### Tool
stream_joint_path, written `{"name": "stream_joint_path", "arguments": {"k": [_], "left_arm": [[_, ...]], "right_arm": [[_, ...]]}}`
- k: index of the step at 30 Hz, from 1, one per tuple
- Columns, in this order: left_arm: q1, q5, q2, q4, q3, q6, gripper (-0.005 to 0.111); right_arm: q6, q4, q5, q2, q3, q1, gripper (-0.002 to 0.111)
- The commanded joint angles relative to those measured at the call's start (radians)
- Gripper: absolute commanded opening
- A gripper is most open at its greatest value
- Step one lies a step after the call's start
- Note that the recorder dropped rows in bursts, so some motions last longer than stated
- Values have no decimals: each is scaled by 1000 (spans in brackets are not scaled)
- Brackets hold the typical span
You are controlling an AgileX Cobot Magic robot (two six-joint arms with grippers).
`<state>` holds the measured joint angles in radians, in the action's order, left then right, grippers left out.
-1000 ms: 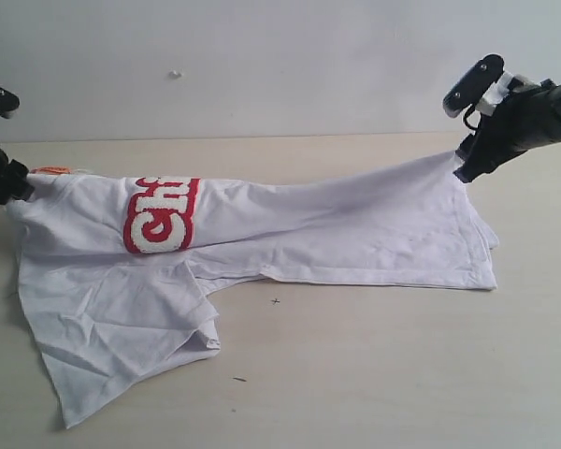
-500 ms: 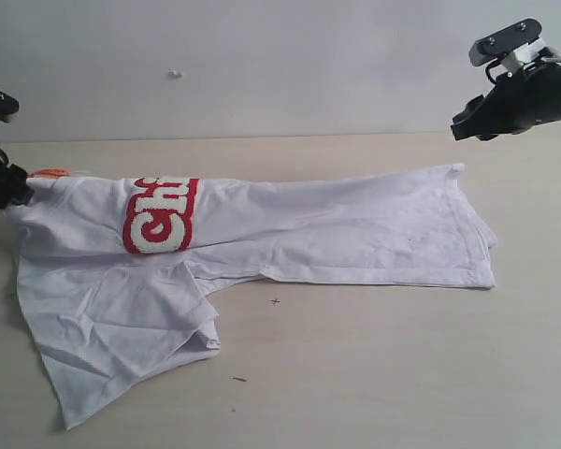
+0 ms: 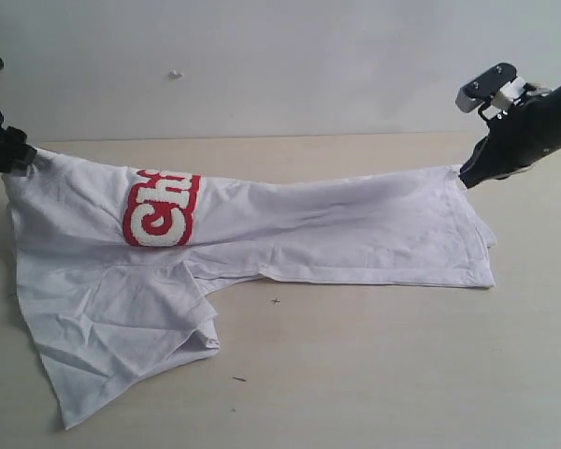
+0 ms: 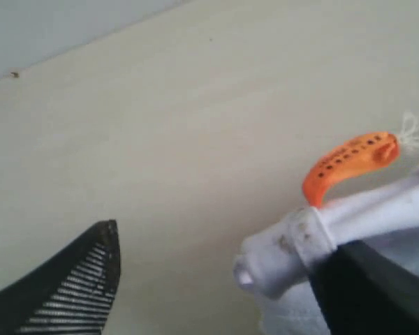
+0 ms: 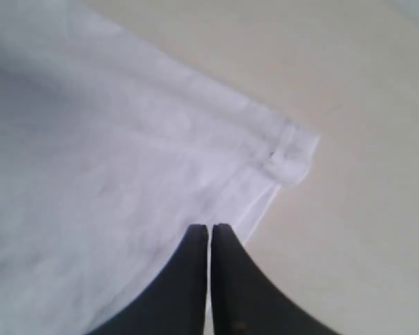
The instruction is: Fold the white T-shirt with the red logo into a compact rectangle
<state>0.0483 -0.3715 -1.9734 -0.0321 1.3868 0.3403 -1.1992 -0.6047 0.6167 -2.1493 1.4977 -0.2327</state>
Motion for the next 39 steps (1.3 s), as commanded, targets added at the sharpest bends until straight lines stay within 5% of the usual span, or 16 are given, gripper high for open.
{"name": "stream_joint_path", "arguments": {"k": [1,9,14,18,22,28,39], "left_arm": [[2,-13,32,20,8,0,71],[2,-45,36,32,10,0,71],[8,-136,34,177,68,86,71],[61,-292,29,491,125,316,71],[135,-315,43,550,127,324,71],[262,-638,-10,986,136,617,71],[367,-730,-10,1135,136,679,71]], "right_arm": [[41,39,111,-49,5,0,3],[41,61,99,-149,5,0,3],[71,94,87,-156,5,0,3],[77,94,91,-156,5,0,3],[77,94,91,-156,5,0,3],[77,94,98,-156,5,0,3],[91,138,109,-156,5,0,3]]}}
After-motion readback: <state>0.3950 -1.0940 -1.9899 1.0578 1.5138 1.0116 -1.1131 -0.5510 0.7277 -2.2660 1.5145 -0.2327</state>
